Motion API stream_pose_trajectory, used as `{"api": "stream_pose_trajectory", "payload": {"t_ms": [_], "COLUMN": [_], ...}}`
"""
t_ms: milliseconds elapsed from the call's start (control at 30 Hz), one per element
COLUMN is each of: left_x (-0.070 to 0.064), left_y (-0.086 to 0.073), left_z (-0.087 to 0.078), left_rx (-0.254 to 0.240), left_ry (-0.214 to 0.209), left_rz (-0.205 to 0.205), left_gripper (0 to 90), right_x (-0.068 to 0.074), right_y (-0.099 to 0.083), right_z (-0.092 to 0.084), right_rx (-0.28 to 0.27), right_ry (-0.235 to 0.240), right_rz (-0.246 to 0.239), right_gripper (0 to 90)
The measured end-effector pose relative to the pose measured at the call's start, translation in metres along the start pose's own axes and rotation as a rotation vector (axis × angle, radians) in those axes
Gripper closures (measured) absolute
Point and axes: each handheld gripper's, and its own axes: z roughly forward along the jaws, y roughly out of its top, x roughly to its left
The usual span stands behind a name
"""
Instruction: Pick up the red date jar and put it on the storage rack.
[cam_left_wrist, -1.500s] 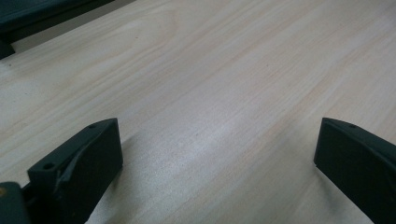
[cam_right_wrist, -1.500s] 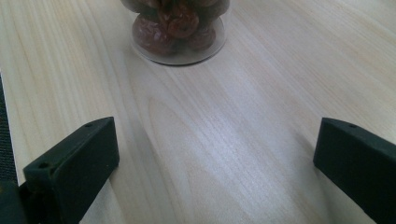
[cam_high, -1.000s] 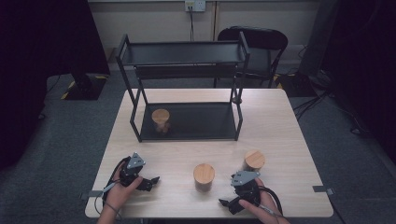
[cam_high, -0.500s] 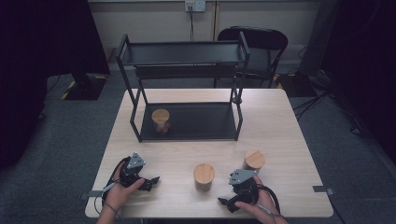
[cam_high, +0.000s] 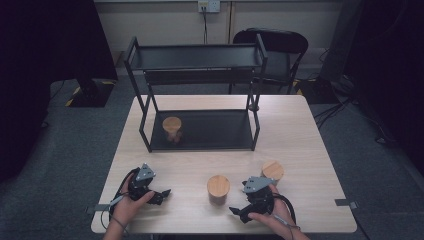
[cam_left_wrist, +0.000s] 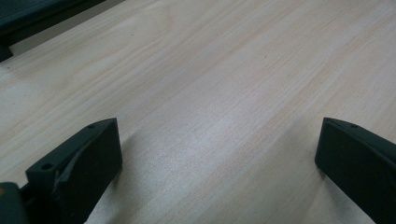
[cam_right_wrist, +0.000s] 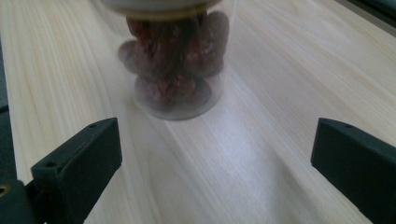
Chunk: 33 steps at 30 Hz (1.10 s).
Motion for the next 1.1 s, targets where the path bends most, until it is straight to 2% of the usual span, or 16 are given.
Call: {"api": "stream_pose_trajectory", "payload": {"t_ms": [433,667,900,1100], "left_x": [0.0,0.0,0.0,0.0], "left_y": [0.0,0.0,0.0,0.0], "left_z": [0.0,0.0,0.0,0.0], "left_rx": [0.0,0.0,0.0,0.0], "left_ry": [0.0,0.0,0.0,0.0], "left_rz": [0.0,0.0,0.0,0.0], "left_gripper": [0.2,0.2,0.2,0.2], "right_x": [-0.002,-0.006,-0.009,-0.007], "right_y": [0.009,0.009,0.006,0.004], "right_z": [0.012,0.022,0.029,0.032], "right_rx": [-0.05,-0.1,-0.119,-0.138], "right_ry": [0.046,0.08,0.096,0.101], "right_rz": [0.002,0.022,0.041,0.01], "right_gripper": [1.2,6.9,10.2,16.0]}}
